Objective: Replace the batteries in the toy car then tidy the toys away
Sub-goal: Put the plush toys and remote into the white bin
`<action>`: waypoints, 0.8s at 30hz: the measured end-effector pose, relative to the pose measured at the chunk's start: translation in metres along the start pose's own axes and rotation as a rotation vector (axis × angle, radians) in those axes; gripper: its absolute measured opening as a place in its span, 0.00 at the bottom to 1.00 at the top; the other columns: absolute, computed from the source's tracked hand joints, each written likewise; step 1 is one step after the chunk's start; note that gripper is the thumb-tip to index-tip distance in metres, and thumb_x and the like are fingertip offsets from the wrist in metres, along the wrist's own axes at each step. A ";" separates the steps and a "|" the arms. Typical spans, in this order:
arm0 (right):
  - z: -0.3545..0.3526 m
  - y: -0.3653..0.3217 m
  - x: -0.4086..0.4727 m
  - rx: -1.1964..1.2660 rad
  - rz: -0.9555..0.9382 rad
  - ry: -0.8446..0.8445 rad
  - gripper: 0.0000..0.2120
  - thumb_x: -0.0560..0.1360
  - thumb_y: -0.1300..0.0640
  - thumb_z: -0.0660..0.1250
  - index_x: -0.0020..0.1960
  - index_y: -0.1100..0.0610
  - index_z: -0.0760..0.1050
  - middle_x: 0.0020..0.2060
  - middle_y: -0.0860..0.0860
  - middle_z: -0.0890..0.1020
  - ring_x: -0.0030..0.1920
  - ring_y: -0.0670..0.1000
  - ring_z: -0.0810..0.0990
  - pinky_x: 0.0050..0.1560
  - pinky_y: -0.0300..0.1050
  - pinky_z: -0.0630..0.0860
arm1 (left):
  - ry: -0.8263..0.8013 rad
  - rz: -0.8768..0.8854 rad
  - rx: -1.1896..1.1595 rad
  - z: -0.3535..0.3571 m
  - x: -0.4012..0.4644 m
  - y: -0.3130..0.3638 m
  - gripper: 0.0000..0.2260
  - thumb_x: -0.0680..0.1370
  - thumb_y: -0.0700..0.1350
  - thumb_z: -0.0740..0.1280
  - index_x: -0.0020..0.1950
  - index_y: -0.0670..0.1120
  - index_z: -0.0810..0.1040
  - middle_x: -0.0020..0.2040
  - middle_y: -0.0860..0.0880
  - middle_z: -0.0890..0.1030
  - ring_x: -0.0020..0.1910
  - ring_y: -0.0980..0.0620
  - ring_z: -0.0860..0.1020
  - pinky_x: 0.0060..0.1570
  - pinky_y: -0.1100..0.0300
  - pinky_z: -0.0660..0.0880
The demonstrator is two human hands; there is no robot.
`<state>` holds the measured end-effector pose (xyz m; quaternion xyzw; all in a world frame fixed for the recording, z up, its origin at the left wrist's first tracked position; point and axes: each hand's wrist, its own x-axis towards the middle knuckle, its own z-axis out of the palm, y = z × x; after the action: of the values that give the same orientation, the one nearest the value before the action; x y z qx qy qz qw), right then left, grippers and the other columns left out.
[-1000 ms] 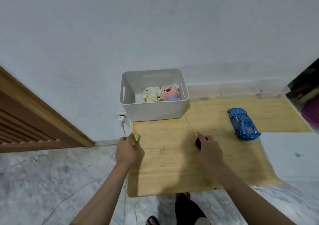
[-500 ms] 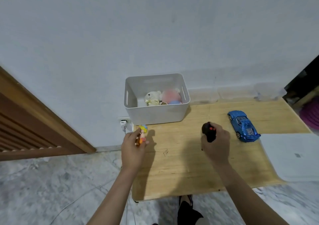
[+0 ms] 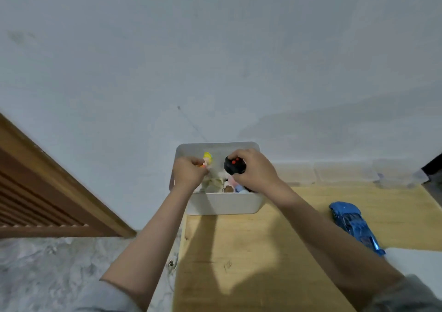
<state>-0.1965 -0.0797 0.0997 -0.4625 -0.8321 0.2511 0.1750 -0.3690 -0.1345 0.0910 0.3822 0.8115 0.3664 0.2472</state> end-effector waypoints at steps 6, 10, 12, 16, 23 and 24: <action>0.023 0.024 0.032 -0.290 -0.087 -0.258 0.11 0.71 0.57 0.65 0.52 0.48 0.78 0.47 0.53 0.76 0.47 0.58 0.79 0.40 0.44 0.73 | -0.219 -0.205 0.265 0.015 0.034 -0.007 0.03 0.66 0.34 0.72 0.37 0.40 0.82 0.35 0.45 0.81 0.32 0.50 0.76 0.29 0.62 0.72; 0.040 0.022 0.044 -0.418 -0.128 -0.357 0.14 0.68 0.62 0.66 0.52 0.52 0.80 0.50 0.56 0.77 0.48 0.59 0.79 0.41 0.47 0.75 | -0.291 -0.264 0.399 0.030 0.052 -0.019 0.08 0.65 0.37 0.72 0.42 0.38 0.81 0.39 0.42 0.82 0.35 0.46 0.80 0.33 0.59 0.76; 0.039 0.024 0.051 -0.425 -0.161 -0.405 0.16 0.68 0.63 0.65 0.53 0.52 0.80 0.50 0.56 0.79 0.49 0.59 0.80 0.44 0.48 0.78 | -0.303 -0.249 0.493 0.035 0.058 -0.026 0.10 0.66 0.42 0.73 0.45 0.41 0.80 0.43 0.44 0.82 0.37 0.48 0.78 0.33 0.60 0.73; 0.034 0.035 0.056 -0.316 -0.177 -0.457 0.16 0.69 0.62 0.66 0.54 0.50 0.81 0.50 0.53 0.80 0.48 0.56 0.80 0.43 0.43 0.74 | -0.256 -0.205 0.599 0.040 0.062 -0.031 0.07 0.72 0.43 0.69 0.47 0.41 0.77 0.49 0.42 0.81 0.46 0.44 0.78 0.38 0.59 0.71; 0.041 0.037 0.043 -0.163 -0.057 -0.321 0.11 0.72 0.52 0.65 0.54 0.47 0.79 0.49 0.53 0.79 0.52 0.55 0.77 0.47 0.45 0.74 | -0.293 -0.183 0.704 0.056 0.071 -0.036 0.11 0.77 0.37 0.61 0.57 0.36 0.75 0.58 0.37 0.78 0.58 0.40 0.77 0.54 0.53 0.75; 0.042 0.037 0.041 -0.176 -0.043 -0.321 0.11 0.73 0.51 0.65 0.55 0.46 0.79 0.50 0.54 0.77 0.52 0.56 0.76 0.48 0.46 0.74 | -0.304 -0.179 0.713 0.057 0.072 -0.037 0.11 0.77 0.37 0.61 0.57 0.36 0.75 0.58 0.37 0.78 0.58 0.40 0.77 0.54 0.53 0.75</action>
<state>-0.2144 -0.0388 0.0472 -0.4119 -0.8779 0.2441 0.0039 -0.3885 -0.0694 0.0185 0.4218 0.8721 -0.0222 0.2470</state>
